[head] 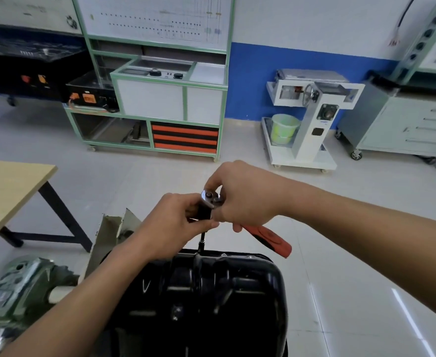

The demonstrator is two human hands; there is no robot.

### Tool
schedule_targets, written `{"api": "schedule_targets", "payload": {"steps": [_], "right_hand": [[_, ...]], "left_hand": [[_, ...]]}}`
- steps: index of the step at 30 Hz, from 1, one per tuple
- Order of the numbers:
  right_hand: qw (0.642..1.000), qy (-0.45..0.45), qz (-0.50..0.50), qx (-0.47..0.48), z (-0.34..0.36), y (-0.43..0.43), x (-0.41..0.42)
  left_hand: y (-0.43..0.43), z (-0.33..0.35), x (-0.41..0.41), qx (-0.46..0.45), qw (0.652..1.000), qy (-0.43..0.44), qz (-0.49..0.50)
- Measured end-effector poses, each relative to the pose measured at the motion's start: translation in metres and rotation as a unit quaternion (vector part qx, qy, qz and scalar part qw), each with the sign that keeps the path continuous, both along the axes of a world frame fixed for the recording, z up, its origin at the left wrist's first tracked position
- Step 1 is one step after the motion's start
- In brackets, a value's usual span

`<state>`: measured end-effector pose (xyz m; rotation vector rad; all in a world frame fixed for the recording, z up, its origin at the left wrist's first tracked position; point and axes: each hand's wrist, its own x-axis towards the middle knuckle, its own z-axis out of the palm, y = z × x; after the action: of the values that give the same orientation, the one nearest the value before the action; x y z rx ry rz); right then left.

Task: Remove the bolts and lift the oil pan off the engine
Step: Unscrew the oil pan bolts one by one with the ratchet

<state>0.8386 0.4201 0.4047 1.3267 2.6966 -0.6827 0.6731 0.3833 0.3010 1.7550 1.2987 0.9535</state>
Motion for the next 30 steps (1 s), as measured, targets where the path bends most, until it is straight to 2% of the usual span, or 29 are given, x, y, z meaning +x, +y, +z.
{"api": "schedule_targets", "payload": {"steps": [15, 24, 30], "right_hand": [[1.000, 0.004, 0.015, -0.020, -0.005, -0.001, -0.006], [0.978, -0.094, 0.160, 0.100, 0.003, -0.014, 0.001], [0.957, -0.108, 0.215, 0.161, -0.003, -0.016, 0.007]], "left_hand": [[-0.004, -0.014, -0.010, -0.003, 1.000, -0.003, -0.005], [-0.013, -0.026, -0.004, 0.018, 0.999, -0.009, 0.031], [-0.020, -0.025, 0.003, 0.035, 0.997, 0.028, 0.069]]}}
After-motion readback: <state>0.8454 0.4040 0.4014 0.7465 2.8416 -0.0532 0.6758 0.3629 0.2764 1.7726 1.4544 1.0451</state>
